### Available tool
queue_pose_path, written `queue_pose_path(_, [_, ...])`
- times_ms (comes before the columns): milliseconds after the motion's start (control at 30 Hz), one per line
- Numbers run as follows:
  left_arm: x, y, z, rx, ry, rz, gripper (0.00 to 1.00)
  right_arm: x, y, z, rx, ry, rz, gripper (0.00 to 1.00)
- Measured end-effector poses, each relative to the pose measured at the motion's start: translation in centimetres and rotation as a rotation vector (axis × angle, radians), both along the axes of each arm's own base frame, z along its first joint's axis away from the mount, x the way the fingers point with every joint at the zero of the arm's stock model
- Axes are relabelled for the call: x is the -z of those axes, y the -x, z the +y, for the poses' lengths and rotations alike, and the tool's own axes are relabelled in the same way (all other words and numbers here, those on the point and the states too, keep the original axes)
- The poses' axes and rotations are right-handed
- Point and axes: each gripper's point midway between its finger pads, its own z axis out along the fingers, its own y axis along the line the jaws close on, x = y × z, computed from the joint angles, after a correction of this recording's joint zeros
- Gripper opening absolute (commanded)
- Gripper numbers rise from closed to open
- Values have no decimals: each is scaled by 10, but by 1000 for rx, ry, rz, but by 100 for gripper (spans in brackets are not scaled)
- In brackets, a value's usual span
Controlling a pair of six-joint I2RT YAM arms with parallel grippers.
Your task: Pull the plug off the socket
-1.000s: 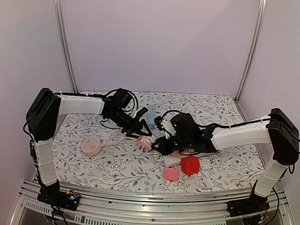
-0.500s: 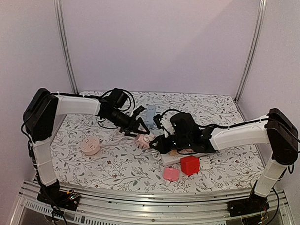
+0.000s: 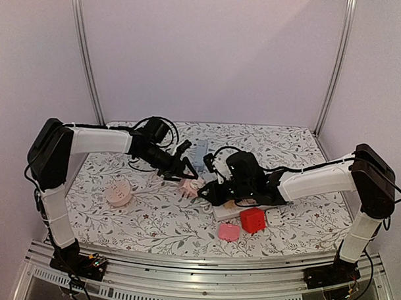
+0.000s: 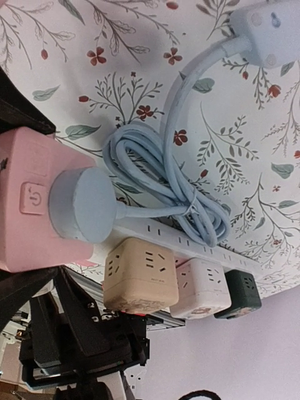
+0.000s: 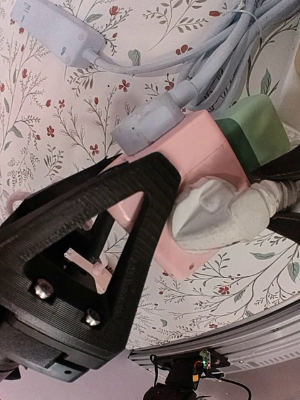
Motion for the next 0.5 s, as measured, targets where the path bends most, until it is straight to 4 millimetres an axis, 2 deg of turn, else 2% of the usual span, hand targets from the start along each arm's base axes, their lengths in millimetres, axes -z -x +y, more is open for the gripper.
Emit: queue_pose_path(500, [-4,-1,-3,8,-140,-81,33,-1,4,-5,4,23,23,0])
